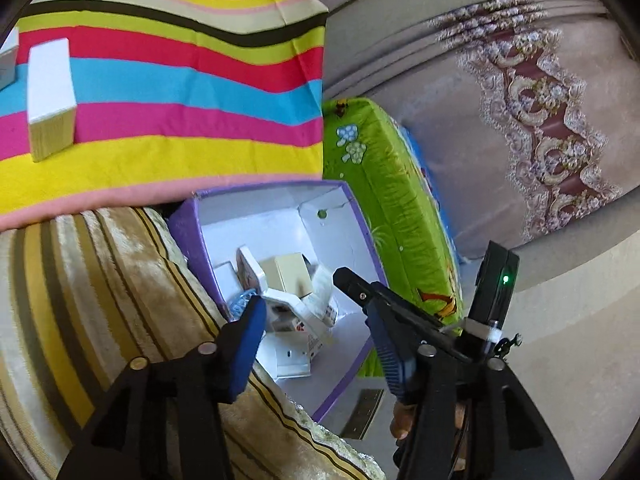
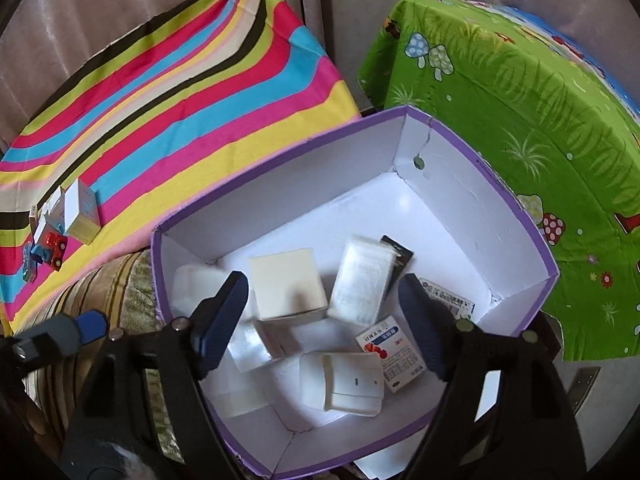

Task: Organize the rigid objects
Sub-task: 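Carry the stand and medicine box into the purple-rimmed box and release them, then move both grippers back over the remaining items on the cloth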

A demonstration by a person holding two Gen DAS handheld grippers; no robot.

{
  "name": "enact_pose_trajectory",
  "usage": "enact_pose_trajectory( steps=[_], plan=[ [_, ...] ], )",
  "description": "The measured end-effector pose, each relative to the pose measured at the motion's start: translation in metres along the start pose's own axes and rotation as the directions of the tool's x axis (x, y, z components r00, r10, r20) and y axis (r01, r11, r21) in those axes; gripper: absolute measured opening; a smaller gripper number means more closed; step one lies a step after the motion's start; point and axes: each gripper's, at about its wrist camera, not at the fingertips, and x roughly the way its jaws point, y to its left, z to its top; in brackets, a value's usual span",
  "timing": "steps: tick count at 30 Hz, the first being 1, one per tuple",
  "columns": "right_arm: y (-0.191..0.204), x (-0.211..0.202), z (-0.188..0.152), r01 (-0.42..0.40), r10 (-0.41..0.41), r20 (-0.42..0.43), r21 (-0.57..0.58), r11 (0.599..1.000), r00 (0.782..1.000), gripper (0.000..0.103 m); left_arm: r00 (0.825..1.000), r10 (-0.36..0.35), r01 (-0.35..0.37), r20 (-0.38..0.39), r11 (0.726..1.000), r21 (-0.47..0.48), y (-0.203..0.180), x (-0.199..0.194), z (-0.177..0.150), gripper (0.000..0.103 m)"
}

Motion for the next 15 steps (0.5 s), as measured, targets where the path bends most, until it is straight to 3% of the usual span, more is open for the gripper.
enact_pose_trajectory(
  steps=[6, 10, 15],
  plan=[
    [0.013, -0.012, 0.004, 0.006, -0.003, 0.081, -0.026, 1.0, 0.997, 0.09, 0.985, 0.117, -0.128, 0.126, 0.989, 0.079, -0.004, -0.032, 0.007, 0.064],
    [0.027, -0.021, 0.008, -0.008, 0.012, 0.097, -0.038, 0.999, 0.995, 0.091, 0.952, 0.221, -0.255, 0.214, 0.956, 0.147, -0.003, -0.06, 0.014, 0.064],
    [0.063, -0.026, 0.009, -0.088, 0.095, 0.099, -0.075, 0.993, 0.991, 0.092, 0.885, 0.34, -0.403, 0.318, 0.902, 0.157, 0.014, -0.094, 0.023, 0.064]
  ],
)
